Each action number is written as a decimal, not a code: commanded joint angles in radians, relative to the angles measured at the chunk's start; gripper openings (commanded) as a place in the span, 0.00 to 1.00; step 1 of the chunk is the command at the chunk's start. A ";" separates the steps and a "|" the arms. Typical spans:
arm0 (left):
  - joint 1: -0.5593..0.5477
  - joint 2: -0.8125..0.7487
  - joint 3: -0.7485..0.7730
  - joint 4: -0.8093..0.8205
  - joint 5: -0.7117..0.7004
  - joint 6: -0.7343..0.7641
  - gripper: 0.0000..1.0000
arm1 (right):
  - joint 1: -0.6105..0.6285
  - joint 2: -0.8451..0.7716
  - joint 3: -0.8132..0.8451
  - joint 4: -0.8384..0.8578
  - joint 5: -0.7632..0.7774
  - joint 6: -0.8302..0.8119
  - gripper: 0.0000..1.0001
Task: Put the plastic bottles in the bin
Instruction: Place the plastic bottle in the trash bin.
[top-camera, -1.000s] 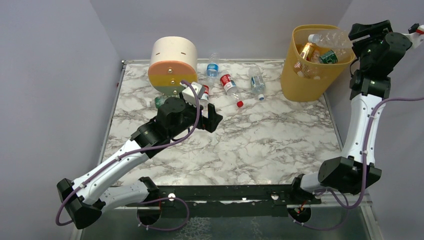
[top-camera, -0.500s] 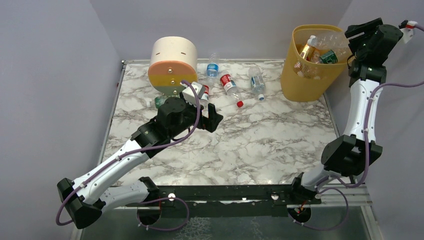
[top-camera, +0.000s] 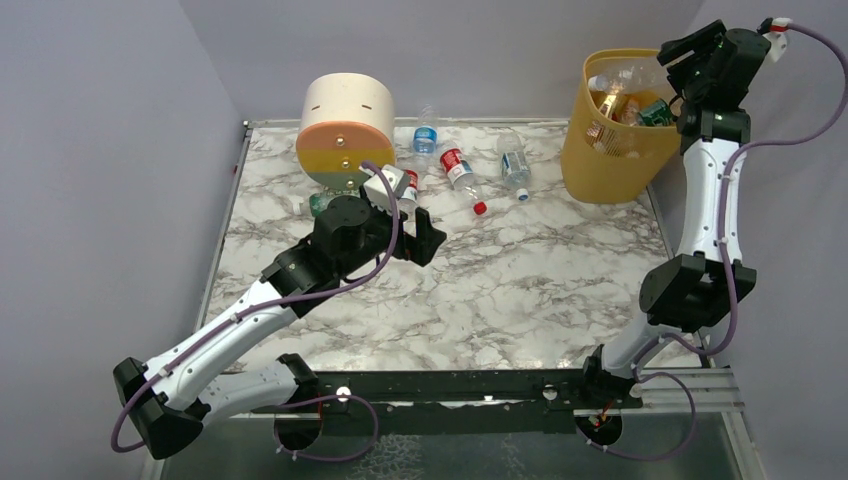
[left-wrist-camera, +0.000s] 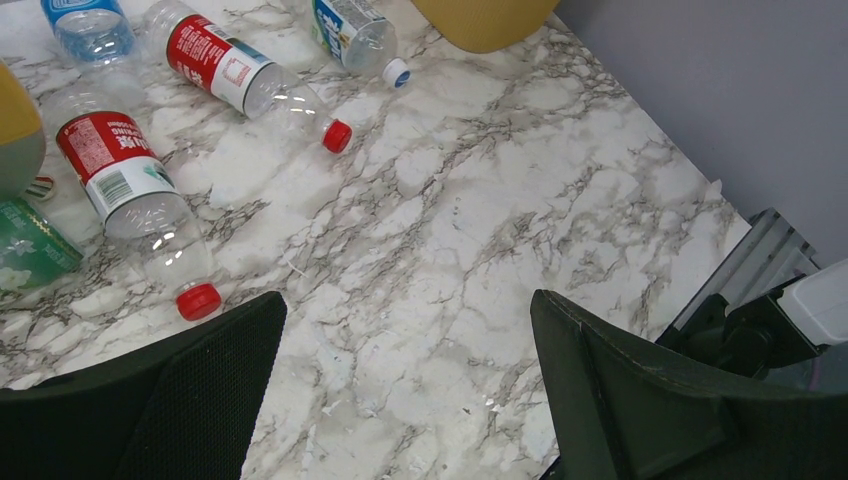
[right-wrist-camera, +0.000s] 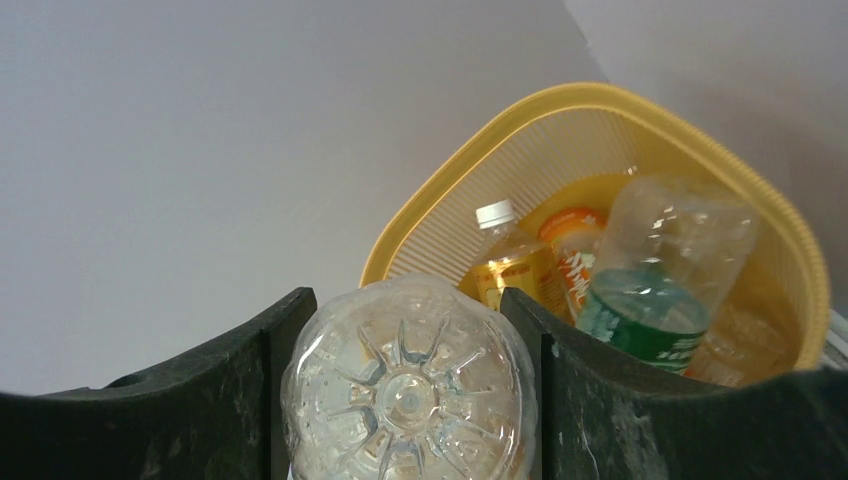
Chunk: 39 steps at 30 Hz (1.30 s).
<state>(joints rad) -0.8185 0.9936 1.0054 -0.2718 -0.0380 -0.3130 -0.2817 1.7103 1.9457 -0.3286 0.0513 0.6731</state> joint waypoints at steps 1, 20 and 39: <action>0.001 -0.043 -0.010 0.010 0.014 -0.006 0.99 | 0.021 0.017 0.025 -0.034 0.059 -0.033 0.68; 0.001 -0.039 -0.009 0.013 0.021 -0.008 0.99 | 0.026 0.012 -0.031 -0.036 0.022 -0.055 0.83; 0.002 -0.022 -0.013 0.028 0.037 -0.018 0.99 | 0.030 -0.136 -0.075 -0.041 -0.104 -0.115 0.86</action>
<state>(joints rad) -0.8185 0.9668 0.9993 -0.2710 -0.0315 -0.3168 -0.2562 1.6402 1.8977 -0.3634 -0.0002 0.5892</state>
